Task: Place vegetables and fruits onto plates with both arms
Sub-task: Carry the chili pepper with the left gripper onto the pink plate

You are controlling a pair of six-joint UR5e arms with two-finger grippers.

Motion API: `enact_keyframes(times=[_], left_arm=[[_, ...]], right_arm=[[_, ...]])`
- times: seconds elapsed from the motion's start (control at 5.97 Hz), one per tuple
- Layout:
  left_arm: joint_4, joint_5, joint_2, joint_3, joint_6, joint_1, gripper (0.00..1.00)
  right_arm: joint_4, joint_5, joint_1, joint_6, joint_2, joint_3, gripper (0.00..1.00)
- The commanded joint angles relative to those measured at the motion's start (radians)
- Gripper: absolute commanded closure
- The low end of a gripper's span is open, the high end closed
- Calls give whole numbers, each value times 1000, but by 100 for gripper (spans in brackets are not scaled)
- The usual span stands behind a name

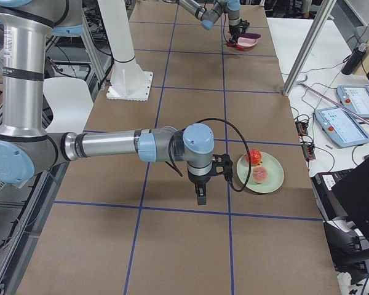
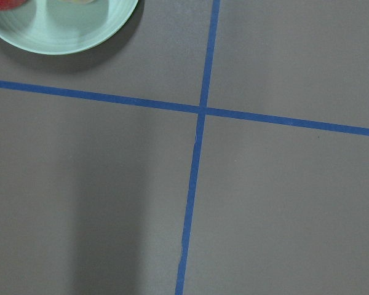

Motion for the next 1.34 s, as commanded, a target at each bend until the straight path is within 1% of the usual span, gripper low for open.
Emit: enact_keyframes(times=[0.0,0.17,0.34,0.5,0.67,0.84,1.01,1.17], left_arm=[[-20,-19,-80,171,52,-67,100],[-20,-17,-88,213,52,-75,100],[-2,-47,-124,218,43,-105,100],[112,-177,-155,209,52,-156,100],[130,-177,-157,221,49,-188,100],[128,-172,-155,273,40,-208,78],[115,-172,-149,293,3,-201,34],[98,-172,-146,286,-21,-184,0]], right_arm=[[0,1,-1,2,0,0,0],[0,1,-1,2,0,0,0],[0,1,-1,2,0,0,0],[2,1,-1,2,2,2,0],[2,1,-1,2,2,2,0],[2,1,-1,2,2,2,0],[0,0,-1,2,0,2,0],[0,1,-1,2,2,2,0]])
